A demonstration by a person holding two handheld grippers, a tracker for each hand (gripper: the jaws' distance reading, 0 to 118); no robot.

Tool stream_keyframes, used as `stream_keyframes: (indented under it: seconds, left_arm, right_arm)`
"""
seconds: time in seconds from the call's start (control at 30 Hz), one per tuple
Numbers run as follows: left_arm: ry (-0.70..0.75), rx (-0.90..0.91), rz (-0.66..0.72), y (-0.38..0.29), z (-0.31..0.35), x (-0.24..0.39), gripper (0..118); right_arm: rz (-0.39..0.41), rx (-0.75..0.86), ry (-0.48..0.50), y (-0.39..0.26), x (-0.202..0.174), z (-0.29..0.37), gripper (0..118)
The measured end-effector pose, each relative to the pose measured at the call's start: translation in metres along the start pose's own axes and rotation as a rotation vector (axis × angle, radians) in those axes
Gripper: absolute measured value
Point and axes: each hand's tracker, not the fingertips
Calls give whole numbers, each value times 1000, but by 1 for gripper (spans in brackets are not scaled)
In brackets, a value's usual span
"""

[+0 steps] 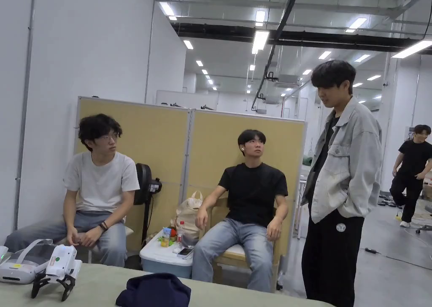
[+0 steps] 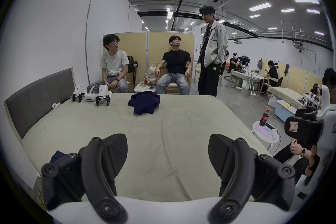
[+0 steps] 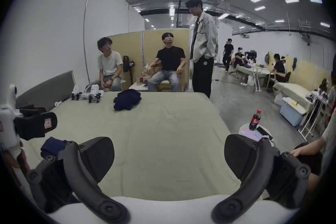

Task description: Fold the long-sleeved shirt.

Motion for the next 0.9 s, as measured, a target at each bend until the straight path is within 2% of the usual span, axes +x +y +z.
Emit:
stream_keyframes:
  seconds: [0.23, 0.37, 0.43, 0.6, 0.9]
  left_arm:
    - [-3, 33, 6, 6, 1, -2, 93]
    - [-8, 43, -8, 8, 3, -1, 93]
    - [-8, 45, -12, 10, 4, -1, 93]
    - [-9, 49, -19, 13, 4, 0, 93]
    - [-15, 42, -38, 14, -3, 2, 93]
  right_arm:
    - [-33, 35, 28, 12, 9, 6, 118]
    - [-119, 60, 83, 16, 20, 10, 118]
    - [-135, 55, 88, 24, 23, 15, 118]
    - [-87, 43, 49, 20, 24, 7, 118]
    - [-75, 31, 59, 23, 22, 3, 118]
